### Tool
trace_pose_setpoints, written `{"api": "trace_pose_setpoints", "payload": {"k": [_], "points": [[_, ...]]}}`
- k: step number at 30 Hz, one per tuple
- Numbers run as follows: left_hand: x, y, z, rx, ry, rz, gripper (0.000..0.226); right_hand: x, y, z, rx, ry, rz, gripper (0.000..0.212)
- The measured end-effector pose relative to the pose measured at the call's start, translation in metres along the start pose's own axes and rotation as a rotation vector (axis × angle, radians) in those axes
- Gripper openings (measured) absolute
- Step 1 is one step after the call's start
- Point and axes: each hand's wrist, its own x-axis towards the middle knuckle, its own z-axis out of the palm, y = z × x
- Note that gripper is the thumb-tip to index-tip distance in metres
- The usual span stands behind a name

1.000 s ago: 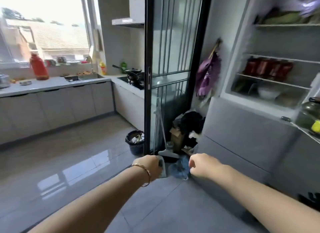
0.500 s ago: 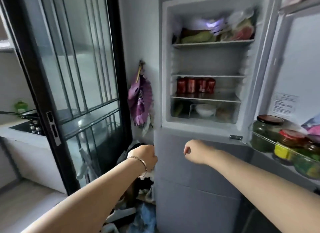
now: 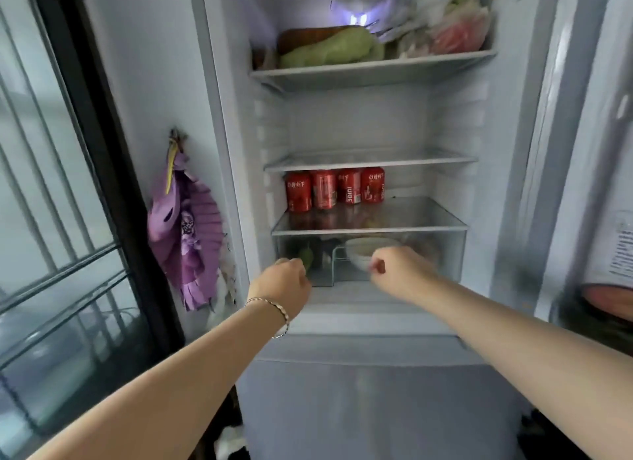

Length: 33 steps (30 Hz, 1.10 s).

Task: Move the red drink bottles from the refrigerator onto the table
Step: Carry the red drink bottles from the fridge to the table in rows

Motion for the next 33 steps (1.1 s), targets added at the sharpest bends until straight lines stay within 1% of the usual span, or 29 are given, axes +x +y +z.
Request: {"api": "trace_pose_setpoints", "payload": {"k": [2,5,6,9,10,12,14,16,18,20,22,25,27,28,30,32,33], "points": [[0.042,0.003,0.016,-0.034,0.062,0.005,0.025,0.047,0.007,0.009,0.100,0.092,-0.028,0.016],[0.106,0.008,0.033,-0.091,0.141,-0.001,0.027,0.124,0.011,0.016,0.244,0.143,-0.062,0.026],[0.126,0.009,0.037,-0.106,0.151,-0.004,0.027,0.150,0.012,0.019,0.280,0.133,-0.057,0.031],[0.173,0.006,0.049,-0.150,0.151,-0.040,0.026,0.234,0.014,0.043,0.402,0.028,-0.013,0.037],[0.185,0.003,0.053,-0.149,0.160,-0.049,0.025,0.262,0.016,0.054,0.430,0.000,0.004,0.045],[0.200,-0.003,0.061,-0.108,0.194,-0.066,0.026,0.314,0.023,0.081,0.499,-0.023,0.046,0.070],[0.209,-0.009,0.068,-0.095,0.232,-0.064,0.025,0.342,0.020,0.095,0.603,0.007,0.054,0.084],[0.216,-0.013,0.077,-0.142,0.259,-0.041,0.023,0.347,0.008,0.091,0.685,0.046,0.096,0.092],[0.220,-0.015,0.084,-0.218,0.274,-0.025,0.020,0.355,0.005,0.091,0.733,0.072,0.155,0.092],[0.221,-0.017,0.087,-0.266,0.287,-0.025,0.020,0.354,0.004,0.087,0.707,0.084,0.179,0.092],[0.220,-0.018,0.088,-0.302,0.290,-0.040,0.024,0.341,0.001,0.080,0.633,0.067,0.172,0.091],[0.221,-0.018,0.086,-0.382,0.312,-0.068,0.036,0.305,0.000,0.076,0.538,0.061,0.108,0.089],[0.221,-0.015,0.081,-0.528,0.311,-0.084,0.048,0.276,-0.001,0.077,0.498,0.108,0.074,0.091],[0.220,-0.013,0.077,-0.656,0.272,-0.068,0.054,0.264,-0.003,0.077,0.485,0.132,0.059,0.091],[0.214,-0.011,0.071,-0.915,0.136,0.049,0.061,0.248,-0.003,0.078,0.483,0.145,0.060,0.089],[0.206,-0.007,0.063,-1.041,0.049,0.137,0.063,0.241,-0.003,0.077,0.506,0.132,0.050,0.087],[0.204,-0.005,0.057,-1.077,0.033,0.143,0.065,0.239,-0.004,0.076,0.516,0.124,0.041,0.088]]}}
